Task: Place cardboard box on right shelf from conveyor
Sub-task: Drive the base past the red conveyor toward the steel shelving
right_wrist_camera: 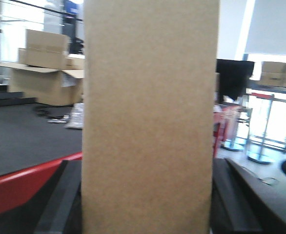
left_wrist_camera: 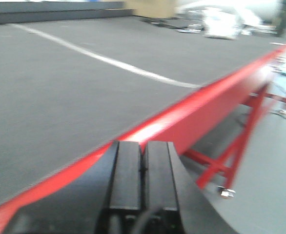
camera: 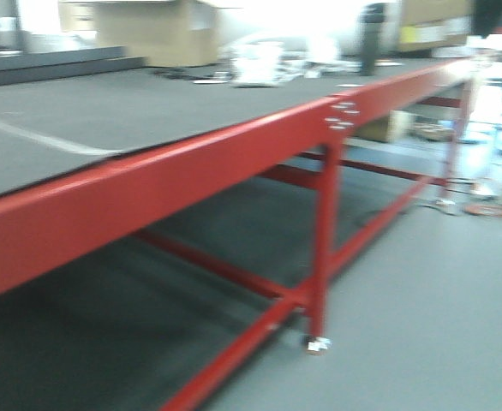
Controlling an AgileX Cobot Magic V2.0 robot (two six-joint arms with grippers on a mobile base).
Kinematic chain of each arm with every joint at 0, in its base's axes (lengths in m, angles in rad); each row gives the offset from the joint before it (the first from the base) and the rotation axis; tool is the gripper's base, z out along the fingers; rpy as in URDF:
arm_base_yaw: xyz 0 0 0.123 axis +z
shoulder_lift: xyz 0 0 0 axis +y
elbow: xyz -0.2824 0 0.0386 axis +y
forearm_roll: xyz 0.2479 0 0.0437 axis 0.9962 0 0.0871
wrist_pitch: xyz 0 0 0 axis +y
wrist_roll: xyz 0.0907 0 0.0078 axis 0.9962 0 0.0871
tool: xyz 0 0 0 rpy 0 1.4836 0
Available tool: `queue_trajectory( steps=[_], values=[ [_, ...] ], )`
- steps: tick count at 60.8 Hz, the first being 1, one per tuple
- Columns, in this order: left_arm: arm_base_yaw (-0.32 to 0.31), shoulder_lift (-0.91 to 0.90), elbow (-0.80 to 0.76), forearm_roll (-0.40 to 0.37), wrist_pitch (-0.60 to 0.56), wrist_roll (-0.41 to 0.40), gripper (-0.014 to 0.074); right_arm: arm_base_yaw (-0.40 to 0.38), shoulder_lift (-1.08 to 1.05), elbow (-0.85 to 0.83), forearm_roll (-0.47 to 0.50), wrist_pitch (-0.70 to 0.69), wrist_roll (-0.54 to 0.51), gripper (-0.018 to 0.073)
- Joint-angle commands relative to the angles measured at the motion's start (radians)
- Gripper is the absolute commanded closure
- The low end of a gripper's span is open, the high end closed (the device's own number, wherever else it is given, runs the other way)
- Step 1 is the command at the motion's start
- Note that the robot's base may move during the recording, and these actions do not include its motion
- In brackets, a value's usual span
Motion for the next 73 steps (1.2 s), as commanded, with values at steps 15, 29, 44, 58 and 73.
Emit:
queue_trajectory(
  steps=[15, 29, 44, 58, 73],
  values=[
    [-0.002, -0.009, -0.003, -0.005, -0.082, -0.001, 0.0715, -0.006, 0.012, -0.028, -0.013, -0.097, -0.008, 0.0246],
    [-0.002, -0.009, -0.003, -0.005, -0.082, -0.001, 0.0715, -0.006, 0.012, -0.028, -0.013, -0.097, -0.008, 0.0246],
    [-0.002, -0.009, -0.003, -0.005, -0.082, -0.001, 0.0715, -0.006, 0.012, -0.028, -0.013, -0.097, -0.008, 0.0246],
    [-0.002, -0.009, -0.003, -0.005, -0.082, -0.001, 0.0715, -0.006, 0.012, -0.028, -0.013, -0.097, -0.008, 0.0246],
    [-0.002, -0.009, -0.003, -0.005, -0.082, -0.001, 0.0715, -0.006, 0.012, -0.028, -0.013, -0.097, -0.008, 0.0246]
  ],
)
